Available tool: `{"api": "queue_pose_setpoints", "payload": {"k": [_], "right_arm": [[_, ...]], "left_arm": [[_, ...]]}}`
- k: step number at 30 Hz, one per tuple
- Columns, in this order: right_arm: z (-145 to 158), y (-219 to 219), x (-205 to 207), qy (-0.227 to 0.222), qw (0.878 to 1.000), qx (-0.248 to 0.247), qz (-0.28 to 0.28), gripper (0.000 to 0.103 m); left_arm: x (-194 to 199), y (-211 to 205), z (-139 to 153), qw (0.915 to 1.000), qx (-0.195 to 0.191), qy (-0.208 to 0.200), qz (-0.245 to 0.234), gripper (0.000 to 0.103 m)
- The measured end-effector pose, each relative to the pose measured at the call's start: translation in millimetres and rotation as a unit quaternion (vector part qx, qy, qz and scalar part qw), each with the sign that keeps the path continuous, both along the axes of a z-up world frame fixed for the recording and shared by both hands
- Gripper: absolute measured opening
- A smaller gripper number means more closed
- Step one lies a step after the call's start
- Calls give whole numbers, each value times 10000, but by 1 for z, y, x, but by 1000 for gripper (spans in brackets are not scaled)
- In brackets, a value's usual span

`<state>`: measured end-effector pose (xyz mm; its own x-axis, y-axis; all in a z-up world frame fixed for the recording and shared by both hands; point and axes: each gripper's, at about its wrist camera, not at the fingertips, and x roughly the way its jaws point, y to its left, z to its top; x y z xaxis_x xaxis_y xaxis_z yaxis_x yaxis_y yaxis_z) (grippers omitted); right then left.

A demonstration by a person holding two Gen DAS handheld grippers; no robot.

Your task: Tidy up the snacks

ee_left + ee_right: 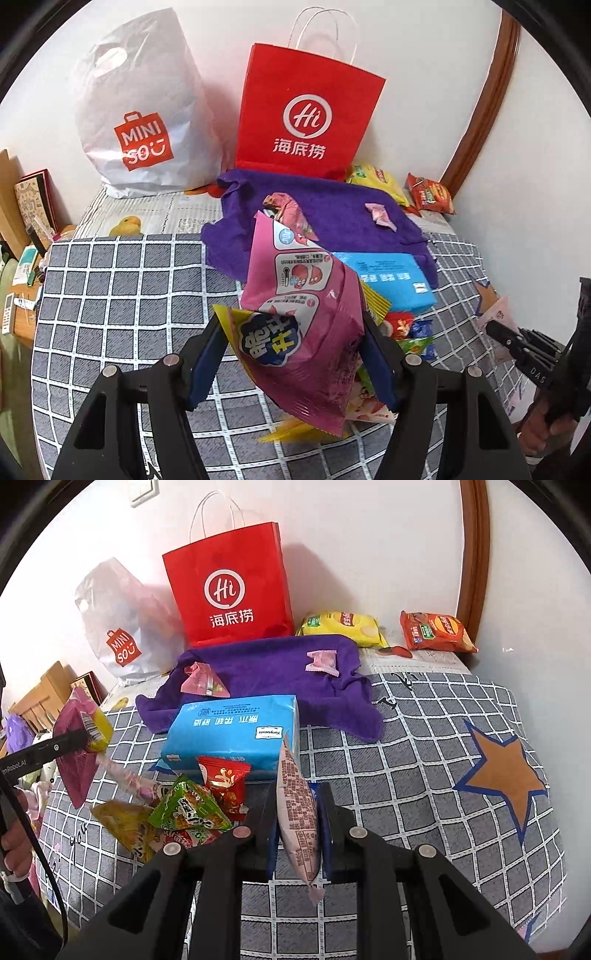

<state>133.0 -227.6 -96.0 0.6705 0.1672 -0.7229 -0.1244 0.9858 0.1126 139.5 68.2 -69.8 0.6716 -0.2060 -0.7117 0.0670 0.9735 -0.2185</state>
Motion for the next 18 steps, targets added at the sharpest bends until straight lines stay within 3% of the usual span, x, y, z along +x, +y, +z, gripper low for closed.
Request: {"api": "queue_pose_setpoints", "payload": {"k": [18], "right_arm": [[9, 5, 8, -49, 10000, 41, 63, 18]], "left_arm": [[6, -14, 13, 9999, -3, -97, -124, 67]]}}
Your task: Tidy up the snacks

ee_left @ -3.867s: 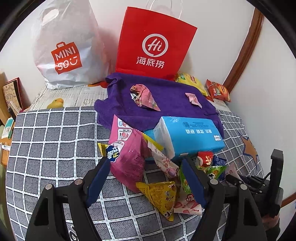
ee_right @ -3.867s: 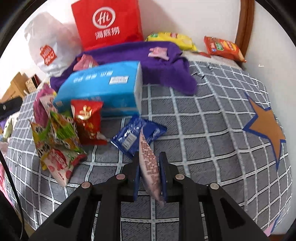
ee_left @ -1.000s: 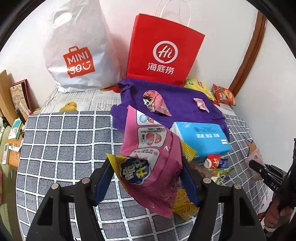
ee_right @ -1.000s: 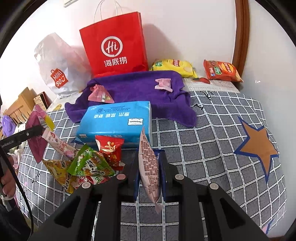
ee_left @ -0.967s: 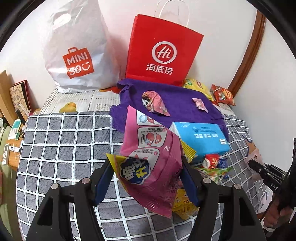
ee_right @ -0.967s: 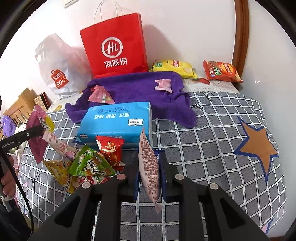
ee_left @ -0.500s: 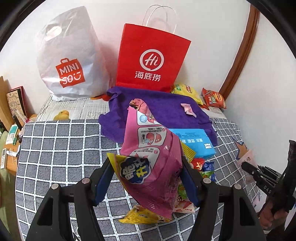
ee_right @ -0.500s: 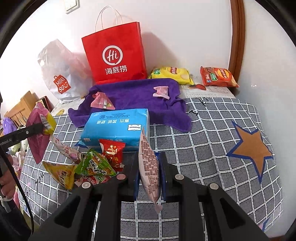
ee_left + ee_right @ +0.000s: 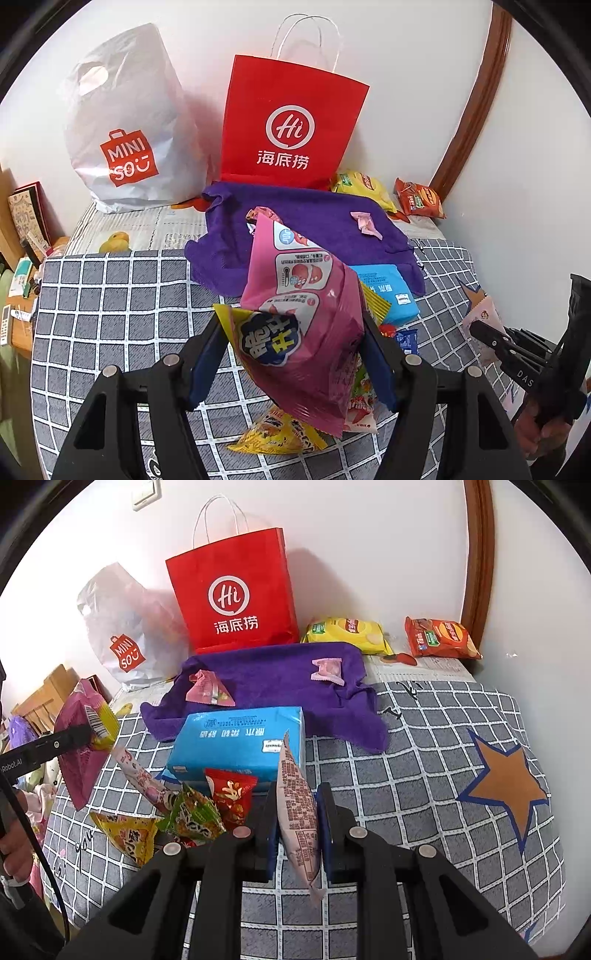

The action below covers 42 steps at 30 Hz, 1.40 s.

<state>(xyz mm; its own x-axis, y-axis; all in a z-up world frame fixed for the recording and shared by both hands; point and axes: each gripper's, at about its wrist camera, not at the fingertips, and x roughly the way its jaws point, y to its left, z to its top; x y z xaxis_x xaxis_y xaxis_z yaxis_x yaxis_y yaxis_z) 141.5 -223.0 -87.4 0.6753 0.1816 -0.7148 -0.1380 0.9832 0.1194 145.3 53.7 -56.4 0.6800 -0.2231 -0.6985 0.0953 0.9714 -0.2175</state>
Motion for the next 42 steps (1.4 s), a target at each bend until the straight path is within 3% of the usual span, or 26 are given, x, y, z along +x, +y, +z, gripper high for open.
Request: {"api": "queue_pose_setpoints", "payload": {"k": [21, 42], "right_arm": [[15, 7, 25, -133, 9999, -61, 74, 18], [35, 18, 78, -303, 9995, 79, 67, 18]], "left_arm": [[21, -12, 15, 9996, -232, -49, -161, 67], [54, -12, 35, 9997, 65, -184, -147, 67]]}}
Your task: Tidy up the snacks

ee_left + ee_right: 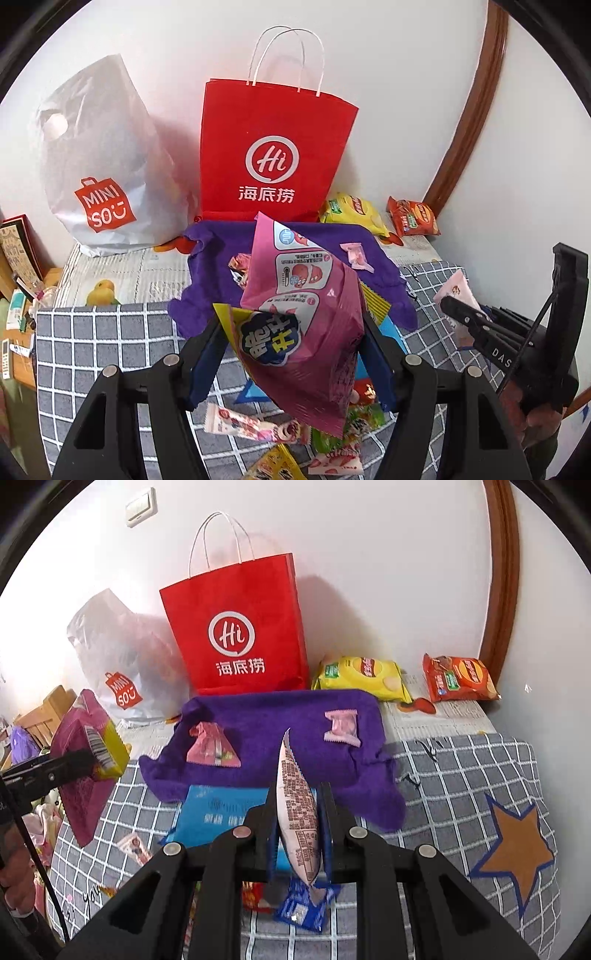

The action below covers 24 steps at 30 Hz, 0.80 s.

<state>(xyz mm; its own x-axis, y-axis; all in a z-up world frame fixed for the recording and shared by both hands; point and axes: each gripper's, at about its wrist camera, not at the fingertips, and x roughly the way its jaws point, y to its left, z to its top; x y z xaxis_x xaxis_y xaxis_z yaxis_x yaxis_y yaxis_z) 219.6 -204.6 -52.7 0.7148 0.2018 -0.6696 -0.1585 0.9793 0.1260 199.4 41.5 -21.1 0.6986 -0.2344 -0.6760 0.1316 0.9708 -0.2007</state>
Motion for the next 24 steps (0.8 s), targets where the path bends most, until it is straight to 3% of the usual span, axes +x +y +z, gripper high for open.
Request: {"api": "queue_pose_setpoints", "payload": {"k": [16, 24], "right_arm": [[-1, 10, 92, -119, 9999, 67, -74, 18], [-29, 17, 134, 116, 9999, 19, -82, 18]], "left_arm": [[81, 18, 4, 9999, 144, 38, 81, 67], [121, 23, -24, 9996, 28, 280, 75, 67]]}}
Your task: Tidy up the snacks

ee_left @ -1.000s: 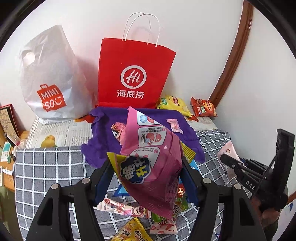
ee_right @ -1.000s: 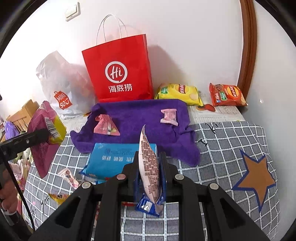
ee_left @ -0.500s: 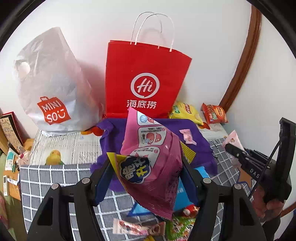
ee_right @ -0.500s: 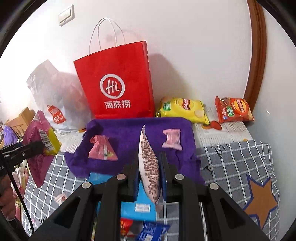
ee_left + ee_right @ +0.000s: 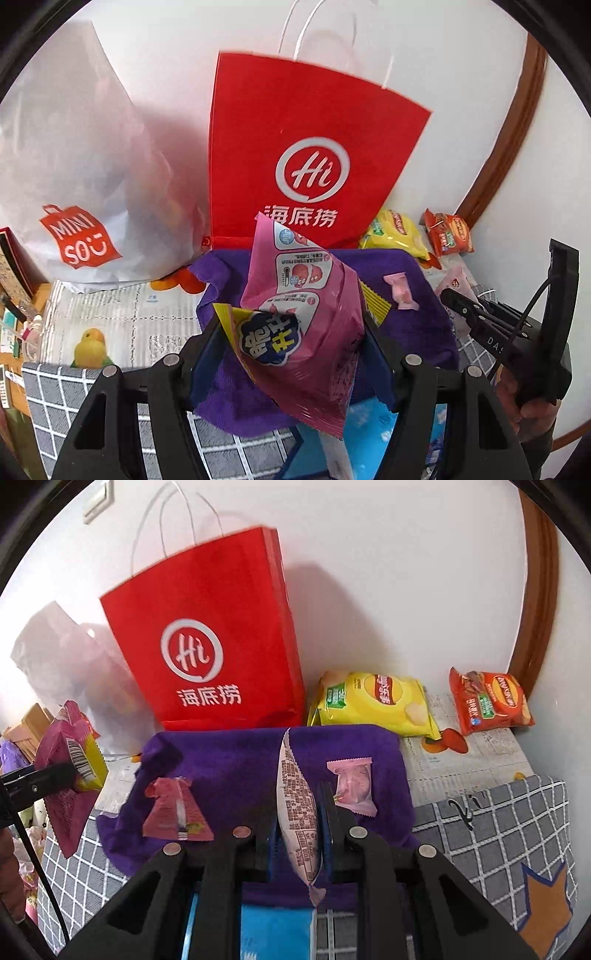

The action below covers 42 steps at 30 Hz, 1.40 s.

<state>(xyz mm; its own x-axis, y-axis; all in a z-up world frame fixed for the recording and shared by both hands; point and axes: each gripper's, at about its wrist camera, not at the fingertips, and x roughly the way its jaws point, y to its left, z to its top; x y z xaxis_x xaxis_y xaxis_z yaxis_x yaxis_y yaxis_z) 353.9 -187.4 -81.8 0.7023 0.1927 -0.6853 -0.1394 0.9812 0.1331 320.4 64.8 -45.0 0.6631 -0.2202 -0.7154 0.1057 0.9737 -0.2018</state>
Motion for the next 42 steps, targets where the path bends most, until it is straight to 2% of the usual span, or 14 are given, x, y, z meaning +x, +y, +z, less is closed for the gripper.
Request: {"api": "queue_pose_setpoints", "payload": {"k": [8, 18, 22, 42], "right_arm": [[-31, 6, 34, 273, 9996, -21, 35, 18], [-66, 11, 52, 639, 9978, -97, 141, 19], [-70, 7, 55, 756, 9970, 61, 152, 19], [-77, 5, 54, 954, 9952, -207, 117, 20]], "left_arm": [[23, 7, -26, 9998, -30, 207, 25, 67], [38, 9, -54, 9988, -5, 480, -28, 67], [39, 9, -55, 9988, 3, 478, -55, 67], [39, 3, -57, 9988, -10, 476, -146, 67]]}}
